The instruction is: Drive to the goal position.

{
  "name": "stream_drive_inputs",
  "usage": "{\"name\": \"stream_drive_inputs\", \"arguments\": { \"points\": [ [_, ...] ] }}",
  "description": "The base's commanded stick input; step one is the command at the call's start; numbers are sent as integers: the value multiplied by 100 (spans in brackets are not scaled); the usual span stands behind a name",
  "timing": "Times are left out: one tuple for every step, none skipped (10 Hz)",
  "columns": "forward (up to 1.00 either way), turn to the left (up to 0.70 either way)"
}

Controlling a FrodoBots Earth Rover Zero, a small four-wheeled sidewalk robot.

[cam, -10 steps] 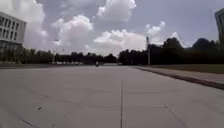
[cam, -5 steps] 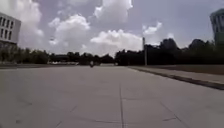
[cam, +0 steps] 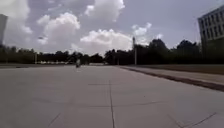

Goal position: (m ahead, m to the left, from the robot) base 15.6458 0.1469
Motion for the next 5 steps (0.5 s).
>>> {"name": "stream_drive_inputs", "arguments": {
  "points": [
    [70, 6],
    [70, 6],
    [70, 6],
    [70, 6],
    [70, 6]
  ]
}}
